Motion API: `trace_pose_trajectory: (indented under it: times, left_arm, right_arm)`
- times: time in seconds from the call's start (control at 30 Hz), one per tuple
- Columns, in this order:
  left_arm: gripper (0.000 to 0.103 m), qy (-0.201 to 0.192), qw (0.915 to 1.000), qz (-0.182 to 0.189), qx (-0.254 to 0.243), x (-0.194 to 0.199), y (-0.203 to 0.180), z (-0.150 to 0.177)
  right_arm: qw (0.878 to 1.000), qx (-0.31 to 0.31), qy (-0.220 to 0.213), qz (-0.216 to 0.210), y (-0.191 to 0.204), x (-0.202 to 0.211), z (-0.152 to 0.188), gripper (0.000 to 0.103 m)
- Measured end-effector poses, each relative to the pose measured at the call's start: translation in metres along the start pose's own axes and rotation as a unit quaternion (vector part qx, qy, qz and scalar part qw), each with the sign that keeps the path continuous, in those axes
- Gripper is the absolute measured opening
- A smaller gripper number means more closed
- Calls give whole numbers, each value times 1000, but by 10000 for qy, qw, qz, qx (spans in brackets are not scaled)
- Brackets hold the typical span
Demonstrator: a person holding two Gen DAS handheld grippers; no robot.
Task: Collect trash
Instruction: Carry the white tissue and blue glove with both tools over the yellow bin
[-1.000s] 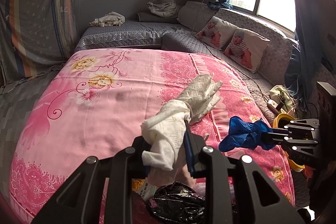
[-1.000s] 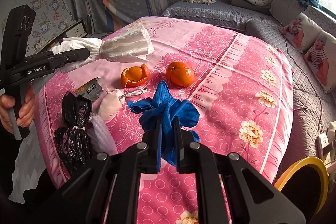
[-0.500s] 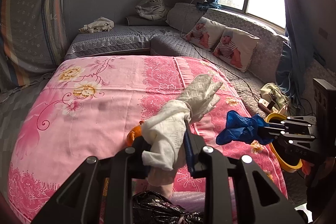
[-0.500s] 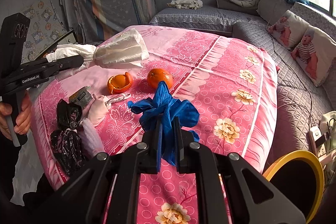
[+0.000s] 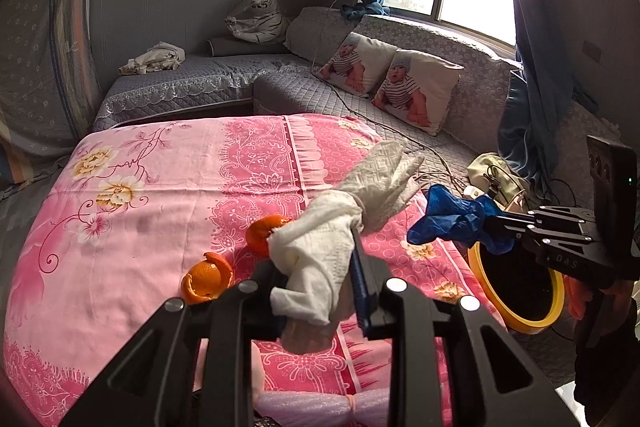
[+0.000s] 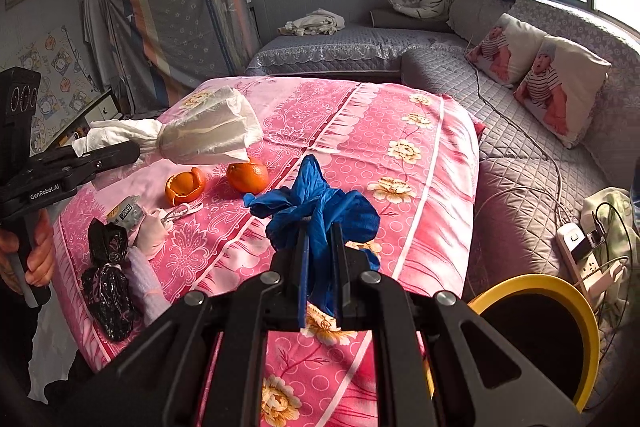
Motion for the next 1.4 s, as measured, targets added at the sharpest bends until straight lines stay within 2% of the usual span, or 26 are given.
trace_pose_trajectory:
  times: [0.63,1.4]
  left_arm:
    - [24,190,9964,598,-564,-30,-92,-5]
    - [24,714,9823,1350,-1081,-80,-206,20]
  right_arm:
    - [9957,-561,-111,735,-81,43,25,8]
    - [9799,-1282,-35,1526,-162,86,81,8]
Point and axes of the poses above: each gripper's, at about its wrist camera, not at the fingertips, and x roughly against the way its jaws point, y to its left, z to its underside, the point moved 6 cm from there along -x, roughly the way its jaws point, and after that the axes turned 11 degrees about x, right-handed, at the moved point
